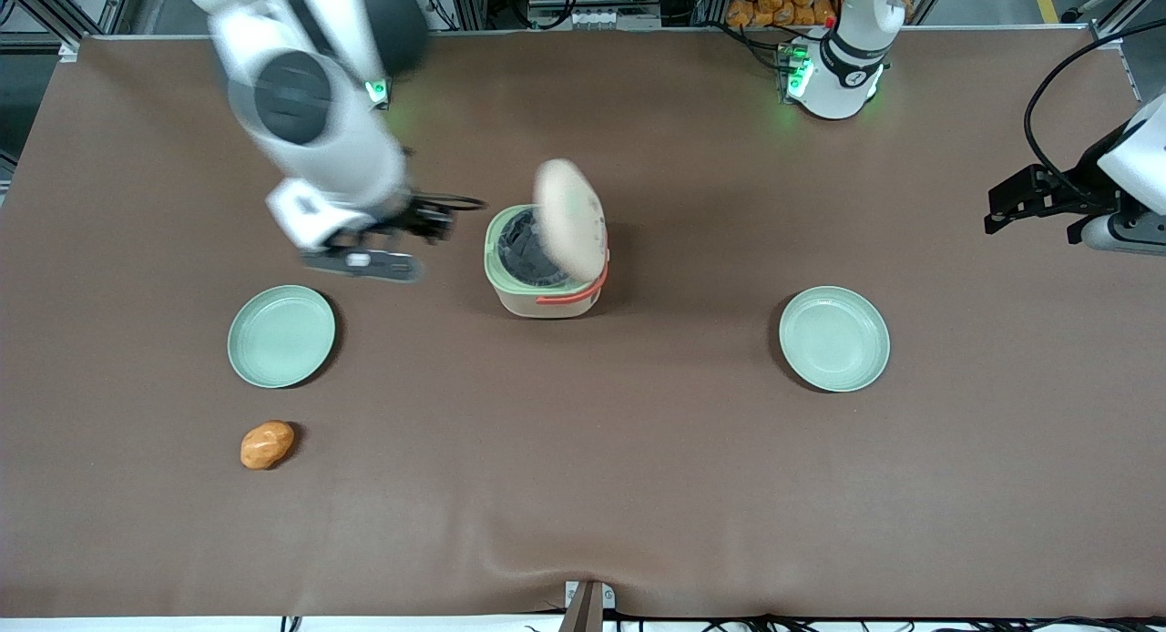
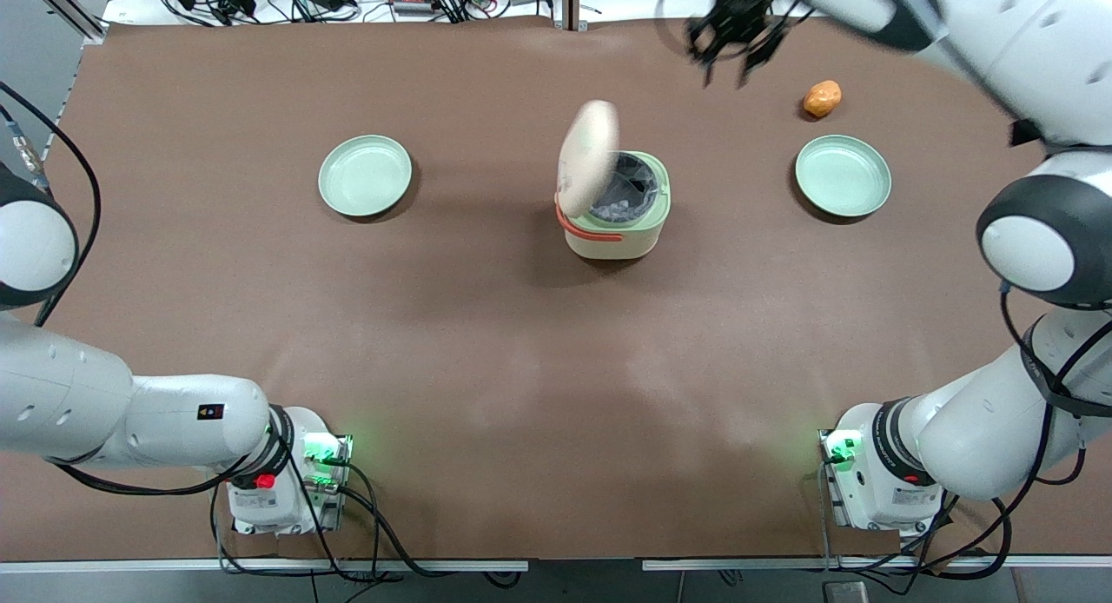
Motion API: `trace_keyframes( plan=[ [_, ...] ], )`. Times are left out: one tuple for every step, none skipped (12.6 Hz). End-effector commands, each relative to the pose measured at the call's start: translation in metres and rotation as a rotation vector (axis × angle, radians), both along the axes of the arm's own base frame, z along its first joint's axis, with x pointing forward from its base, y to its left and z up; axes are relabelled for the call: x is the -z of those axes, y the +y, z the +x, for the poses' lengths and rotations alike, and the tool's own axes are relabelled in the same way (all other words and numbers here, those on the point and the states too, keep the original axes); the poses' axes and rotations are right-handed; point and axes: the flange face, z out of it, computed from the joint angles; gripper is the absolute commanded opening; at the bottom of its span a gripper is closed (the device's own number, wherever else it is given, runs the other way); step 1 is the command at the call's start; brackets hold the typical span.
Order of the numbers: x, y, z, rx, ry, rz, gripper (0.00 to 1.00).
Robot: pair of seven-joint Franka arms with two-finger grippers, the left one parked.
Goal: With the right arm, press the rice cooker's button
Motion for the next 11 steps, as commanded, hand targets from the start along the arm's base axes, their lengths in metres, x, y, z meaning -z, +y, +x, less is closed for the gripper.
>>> trace_keyframes(
  plan=[
    [-0.055, -0.086, 0.011, 0.008, -0.036, 0.038, 1.00],
    [-0.071, -0.117, 0.009, -0.009, -0.053, 0.043, 1.00],
    [-0.082, -0.144, 0.006, -0.014, -0.054, 0.021, 1.00],
    [-0.096, -0.169, 0.001, -0.014, -0.075, 0.006, 1.00],
    [-0.108, -0.196, -0.003, -0.034, -0.093, 0.013, 1.00],
    [-0.113, -0.228, -0.007, -0.065, -0.096, 0.035, 1.00],
    [-0.115, -0.254, -0.013, -0.084, -0.103, 0.050, 1.00],
    [-0.119, -0.263, -0.018, -0.081, -0.117, 0.054, 1.00],
    [-0.119, -0.269, -0.021, -0.077, -0.119, 0.054, 1.00],
    [-0.119, -0.276, -0.026, -0.074, -0.137, 0.054, 1.00],
    [-0.117, -0.278, -0.031, -0.094, -0.174, 0.055, 1.00]
  ],
)
